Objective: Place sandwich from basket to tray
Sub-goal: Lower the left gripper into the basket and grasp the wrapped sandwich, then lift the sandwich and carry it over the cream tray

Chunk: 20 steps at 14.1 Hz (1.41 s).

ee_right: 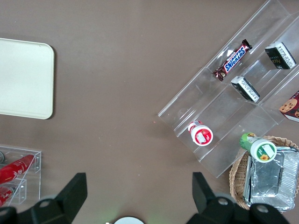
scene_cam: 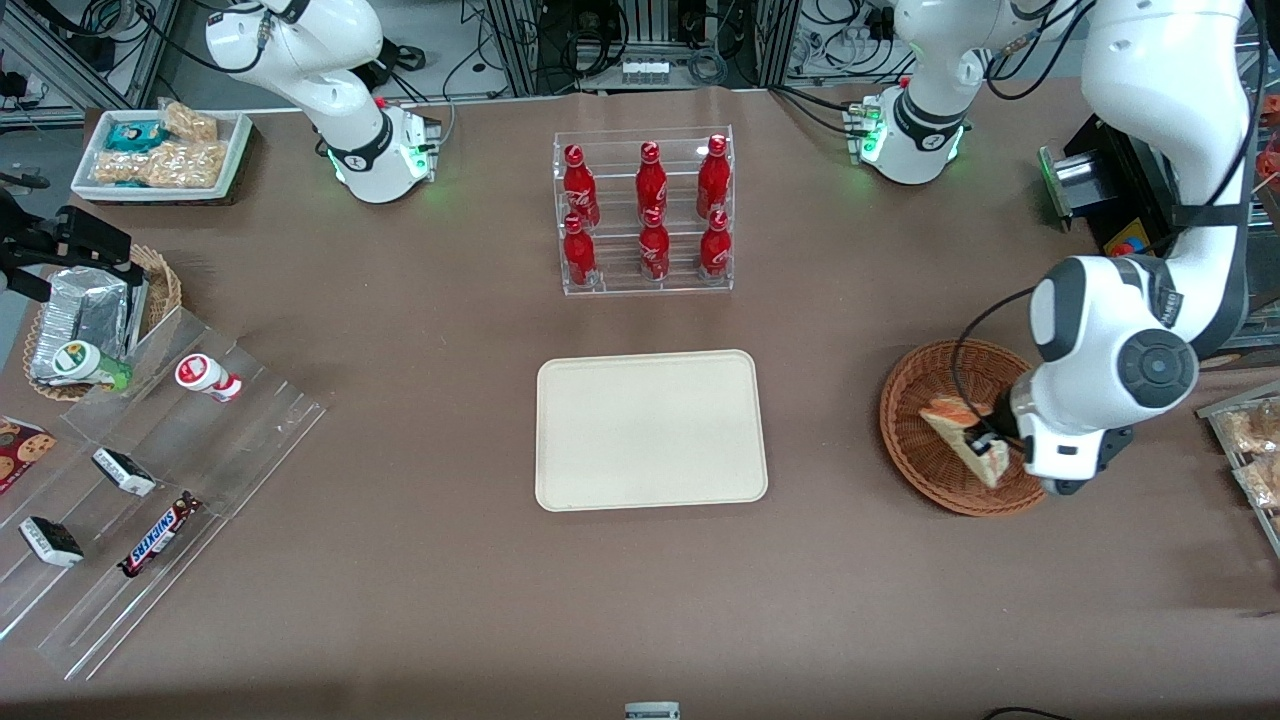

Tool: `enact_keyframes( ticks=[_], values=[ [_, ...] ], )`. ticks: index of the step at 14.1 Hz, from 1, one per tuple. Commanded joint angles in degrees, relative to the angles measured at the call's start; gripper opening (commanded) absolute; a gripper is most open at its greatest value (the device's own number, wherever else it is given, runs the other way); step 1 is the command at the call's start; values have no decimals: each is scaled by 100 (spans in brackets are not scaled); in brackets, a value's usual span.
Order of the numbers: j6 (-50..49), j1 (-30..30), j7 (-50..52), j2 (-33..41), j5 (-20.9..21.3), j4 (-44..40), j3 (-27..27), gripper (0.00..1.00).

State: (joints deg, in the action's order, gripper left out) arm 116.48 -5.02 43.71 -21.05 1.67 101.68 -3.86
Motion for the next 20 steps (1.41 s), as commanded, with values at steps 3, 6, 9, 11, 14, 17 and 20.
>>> enact_keyframes(
  ticks=[3,6,9,11,14,17,20],
  values=[
    [-38,-1253,14,-320,-211,-515,35,8],
    [-11,-2053,49,-1109,-211,-1464,44,8],
    [435,-2687,111,-1735,-220,-2046,44,8],
    [1128,-2942,285,-1902,-220,-2038,44,8],
    [1526,-3198,357,-2078,-220,-2038,44,8],
    [1598,-3391,375,-2184,-220,-1994,44,9],
    [1598,-3480,410,-2211,-298,-1985,44,96]
  ],
)
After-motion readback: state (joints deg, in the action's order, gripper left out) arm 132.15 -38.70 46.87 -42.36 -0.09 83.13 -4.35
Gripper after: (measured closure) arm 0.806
